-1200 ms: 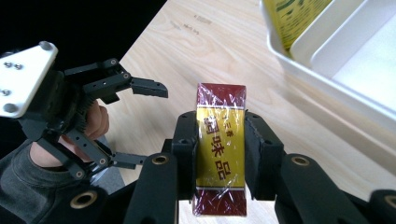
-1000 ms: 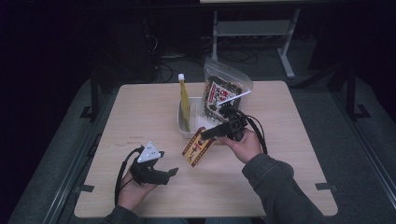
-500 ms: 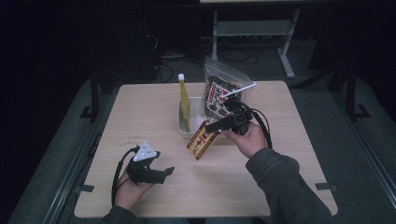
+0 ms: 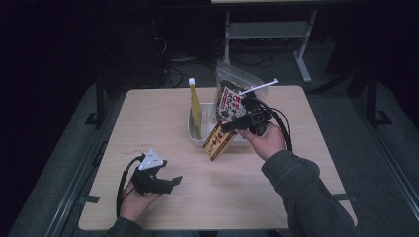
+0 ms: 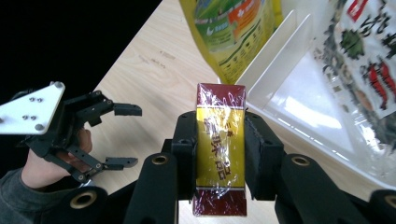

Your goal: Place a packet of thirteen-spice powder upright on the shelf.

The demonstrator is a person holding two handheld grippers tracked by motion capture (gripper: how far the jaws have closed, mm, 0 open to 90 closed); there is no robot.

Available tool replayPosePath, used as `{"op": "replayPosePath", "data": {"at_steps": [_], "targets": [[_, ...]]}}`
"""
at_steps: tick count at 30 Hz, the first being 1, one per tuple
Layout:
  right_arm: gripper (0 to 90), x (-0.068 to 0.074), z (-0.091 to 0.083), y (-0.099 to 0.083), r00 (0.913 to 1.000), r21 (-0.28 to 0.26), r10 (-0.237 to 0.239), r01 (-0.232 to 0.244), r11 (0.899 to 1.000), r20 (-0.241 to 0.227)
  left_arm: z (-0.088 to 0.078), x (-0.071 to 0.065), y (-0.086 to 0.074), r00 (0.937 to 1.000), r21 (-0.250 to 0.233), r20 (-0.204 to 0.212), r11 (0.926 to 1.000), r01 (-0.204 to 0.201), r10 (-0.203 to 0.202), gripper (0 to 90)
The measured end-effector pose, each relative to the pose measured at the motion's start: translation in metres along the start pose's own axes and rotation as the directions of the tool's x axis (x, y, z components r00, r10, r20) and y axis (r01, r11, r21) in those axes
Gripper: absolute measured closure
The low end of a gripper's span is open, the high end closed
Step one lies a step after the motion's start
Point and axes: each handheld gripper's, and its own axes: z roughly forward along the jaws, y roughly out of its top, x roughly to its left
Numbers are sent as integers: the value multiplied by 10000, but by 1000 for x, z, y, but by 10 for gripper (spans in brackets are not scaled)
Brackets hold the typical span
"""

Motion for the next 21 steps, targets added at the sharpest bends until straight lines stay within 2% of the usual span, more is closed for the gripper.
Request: {"op": "replayPosePath", "data": {"at_steps": [14,21], "targets": [[678,-1,-3,23,9972,-210,318,-304,9993,670,-4,5,-2,9998,-62,-145,9999,127,-128,192],[678,-5,-3,35,9936,-442,637,-598,9972,933,-6,7,-3,9995,-113,-227,9997,222,-225,194]]}}
